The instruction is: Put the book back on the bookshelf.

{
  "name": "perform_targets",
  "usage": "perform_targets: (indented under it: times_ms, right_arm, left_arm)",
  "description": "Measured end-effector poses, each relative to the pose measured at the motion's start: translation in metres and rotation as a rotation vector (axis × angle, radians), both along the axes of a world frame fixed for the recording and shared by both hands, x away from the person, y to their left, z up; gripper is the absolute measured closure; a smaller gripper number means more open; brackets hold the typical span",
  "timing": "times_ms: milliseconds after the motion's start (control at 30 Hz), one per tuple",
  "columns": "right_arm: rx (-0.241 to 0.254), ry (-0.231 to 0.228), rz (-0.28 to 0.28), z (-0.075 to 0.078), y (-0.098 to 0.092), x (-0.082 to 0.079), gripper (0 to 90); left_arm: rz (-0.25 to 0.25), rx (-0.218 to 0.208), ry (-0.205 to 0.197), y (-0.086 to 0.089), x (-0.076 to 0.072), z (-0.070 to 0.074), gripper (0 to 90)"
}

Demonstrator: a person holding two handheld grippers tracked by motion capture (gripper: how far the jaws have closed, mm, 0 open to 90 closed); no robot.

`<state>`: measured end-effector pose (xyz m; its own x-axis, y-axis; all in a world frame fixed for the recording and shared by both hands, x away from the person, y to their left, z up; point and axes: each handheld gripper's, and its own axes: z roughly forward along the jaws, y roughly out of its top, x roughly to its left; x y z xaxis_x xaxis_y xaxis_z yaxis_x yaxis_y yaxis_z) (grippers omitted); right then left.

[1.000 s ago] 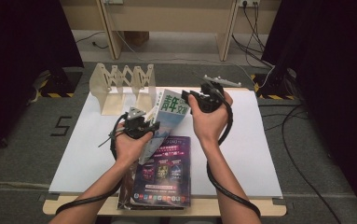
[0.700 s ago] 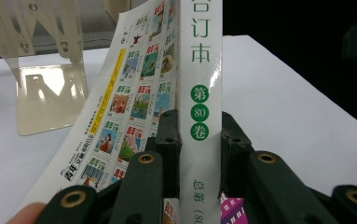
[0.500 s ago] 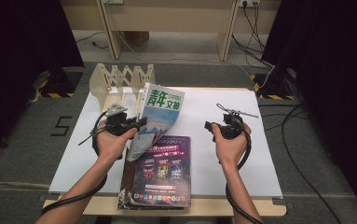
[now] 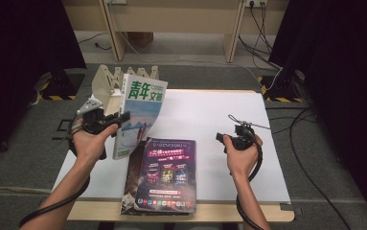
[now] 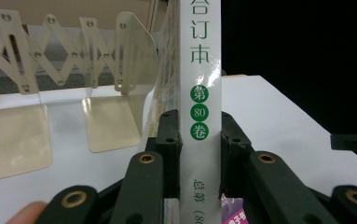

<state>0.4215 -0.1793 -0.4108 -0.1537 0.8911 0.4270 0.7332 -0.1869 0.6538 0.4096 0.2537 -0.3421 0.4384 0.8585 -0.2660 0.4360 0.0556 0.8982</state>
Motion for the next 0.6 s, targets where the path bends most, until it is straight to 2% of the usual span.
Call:
perform_targets:
  times_ms: [367, 600]
  right_arm:
    - [-0.009, 0.042, -0.011, -0.021, -0.008, -0.003, 64.7]
    - [-0.014, 0.052, -0.025, -0.025, -0.015, -0.005, 64.8]
  left_arm:
    - [0.012, -0.002, 0.009, 0.011, 0.009, 0.013, 73.6]
    - [0.033, -0.011, 0.007, 0.022, 0.007, 0.016, 73.6]
